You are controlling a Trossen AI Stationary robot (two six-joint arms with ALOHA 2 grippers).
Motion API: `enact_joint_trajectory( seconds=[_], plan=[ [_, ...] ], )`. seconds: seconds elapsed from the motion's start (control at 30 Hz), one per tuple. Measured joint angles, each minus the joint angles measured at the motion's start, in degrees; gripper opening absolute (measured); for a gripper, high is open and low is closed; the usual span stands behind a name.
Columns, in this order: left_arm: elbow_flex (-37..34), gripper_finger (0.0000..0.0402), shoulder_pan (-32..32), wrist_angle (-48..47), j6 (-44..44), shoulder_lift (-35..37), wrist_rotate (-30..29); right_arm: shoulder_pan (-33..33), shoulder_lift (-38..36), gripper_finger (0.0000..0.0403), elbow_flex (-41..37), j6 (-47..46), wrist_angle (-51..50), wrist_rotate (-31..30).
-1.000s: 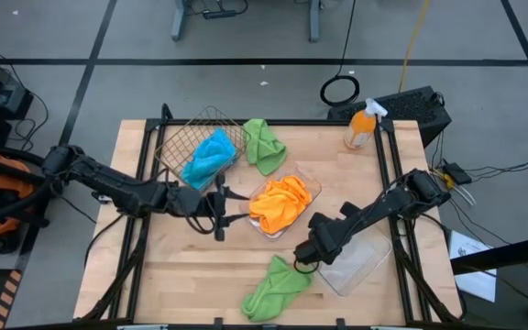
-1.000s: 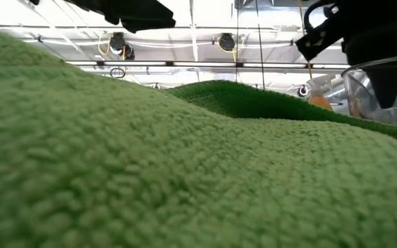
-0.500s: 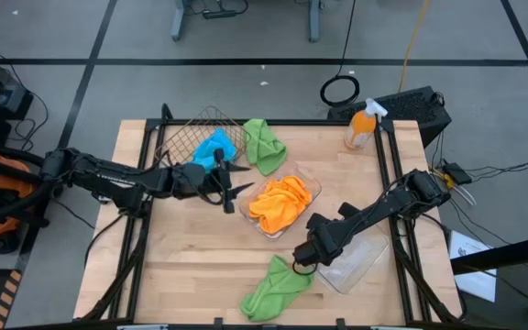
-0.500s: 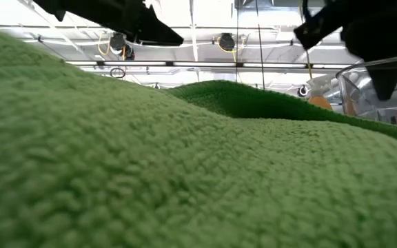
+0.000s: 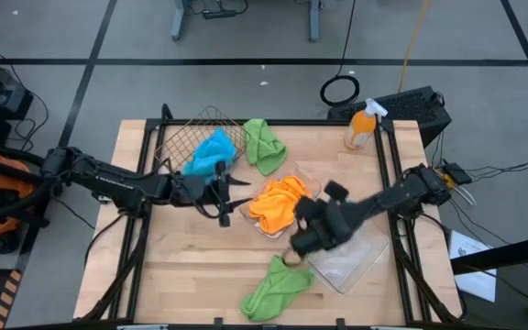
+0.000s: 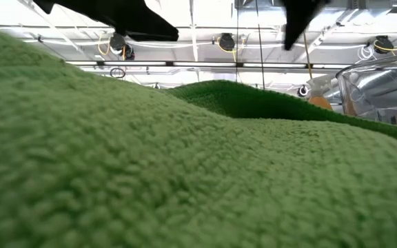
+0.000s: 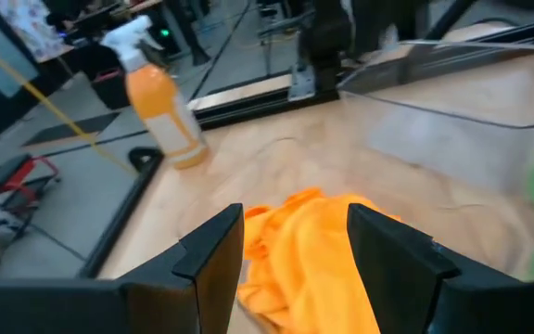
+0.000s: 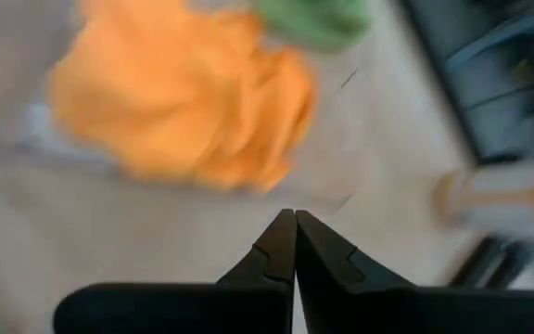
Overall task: Sort microfiber towel by color & place in baskets
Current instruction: Put the top green towel into the bottom transparent bin
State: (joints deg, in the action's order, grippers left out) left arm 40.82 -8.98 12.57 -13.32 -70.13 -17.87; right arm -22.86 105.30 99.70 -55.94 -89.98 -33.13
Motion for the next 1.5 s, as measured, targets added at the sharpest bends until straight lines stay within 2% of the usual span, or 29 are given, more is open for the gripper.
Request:
enact_joint_trajectory(
  seconds=[0.13, 0.2, 0.3, 0.43, 0.53, 0.67, 0.8, 0.97, 1.1, 1.5],
  plan=[
    [0.00, 0.0200, -3.24, -1.41, 4.28, 0.00, 0.89, 8.17, 0.00, 0.0000, 0.61, 13.74, 3.89, -5.60],
    [0.00, 0.0200, -5.12, -2.47, 5.75, 0.33, 1.20, 13.59, 0.00, 0.0000, 0.64, 21.50, 9.10, -4.89],
    [0.04, 0.0200, -7.25, -4.32, 7.48, 0.79, 0.72, 21.68, 0.02, 0.0000, 0.61, 32.57, 18.19, -0.08],
    [0.04, 0.0200, -8.58, -13.92, 12.35, 3.34, -6.33, 30.08, 0.02, 0.0000, 0.61, 45.64, 30.49, 8.95],
    [0.04, 0.0200, -9.28, -22.72, 18.14, 6.56, -10.62, 35.27, 0.04, 0.0000, 0.61, 51.27, 37.60, 13.69],
    [0.04, 0.0200, -10.94, -27.13, 22.45, 10.12, -10.81, 42.19, 1.76, 0.0000, 0.72, 51.77, 46.78, 23.25],
    [0.04, 0.0200, -12.88, -27.28, 23.98, 10.69, -10.65, 45.98, 5.81, 0.0000, 0.61, 46.35, 52.96, 29.94],
    [0.04, 0.0200, -15.12, -28.69, 26.33, 10.12, -9.14, 46.86, 11.01, 0.0016, 0.61, 44.67, 53.09, 31.13],
    [0.03, 0.0200, -16.32, -29.69, 27.86, 10.14, -9.14, 47.27, 13.58, 0.0066, 0.55, 43.27, 50.83, 30.21],
    [0.02, 0.0200, -16.67, -29.61, 29.53, 10.14, -9.03, 47.03, 18.43, 0.0270, 0.57, 38.13, 52.08, 29.67]
  ],
)
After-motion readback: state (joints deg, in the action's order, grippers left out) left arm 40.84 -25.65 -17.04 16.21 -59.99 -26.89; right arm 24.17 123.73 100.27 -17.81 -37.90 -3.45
